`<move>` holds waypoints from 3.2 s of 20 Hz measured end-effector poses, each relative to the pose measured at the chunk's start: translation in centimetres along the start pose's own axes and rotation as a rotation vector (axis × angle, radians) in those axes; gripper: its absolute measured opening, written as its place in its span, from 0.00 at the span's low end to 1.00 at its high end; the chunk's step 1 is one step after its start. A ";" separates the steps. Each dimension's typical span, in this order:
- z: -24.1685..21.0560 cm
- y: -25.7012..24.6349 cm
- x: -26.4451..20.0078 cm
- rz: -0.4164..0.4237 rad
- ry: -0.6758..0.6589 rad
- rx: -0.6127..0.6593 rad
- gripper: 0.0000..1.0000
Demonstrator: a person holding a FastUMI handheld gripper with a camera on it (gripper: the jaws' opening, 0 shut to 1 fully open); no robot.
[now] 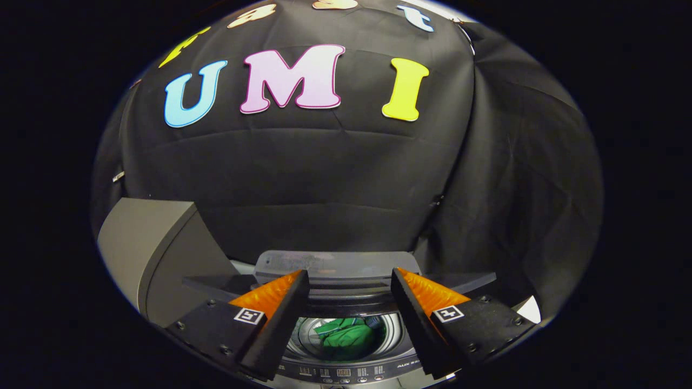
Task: Put the clothes into the washing machine and then close the washing machine lid.
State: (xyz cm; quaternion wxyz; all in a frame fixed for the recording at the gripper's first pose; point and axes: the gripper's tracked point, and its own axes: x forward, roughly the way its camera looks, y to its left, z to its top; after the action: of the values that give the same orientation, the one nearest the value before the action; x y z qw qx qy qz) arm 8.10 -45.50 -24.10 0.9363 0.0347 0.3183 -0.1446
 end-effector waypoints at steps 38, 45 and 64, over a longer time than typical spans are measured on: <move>15.4 16.3 -28.9 0.144 -0.556 0.064 0.98; 16.8 17.5 -29.9 0.169 -0.613 0.035 0.98; 16.4 18.5 -29.4 0.225 -0.651 0.110 0.98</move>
State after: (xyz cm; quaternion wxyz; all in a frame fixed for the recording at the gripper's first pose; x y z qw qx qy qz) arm 0.94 -23.06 6.27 0.9955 0.0718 -0.0112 -0.0608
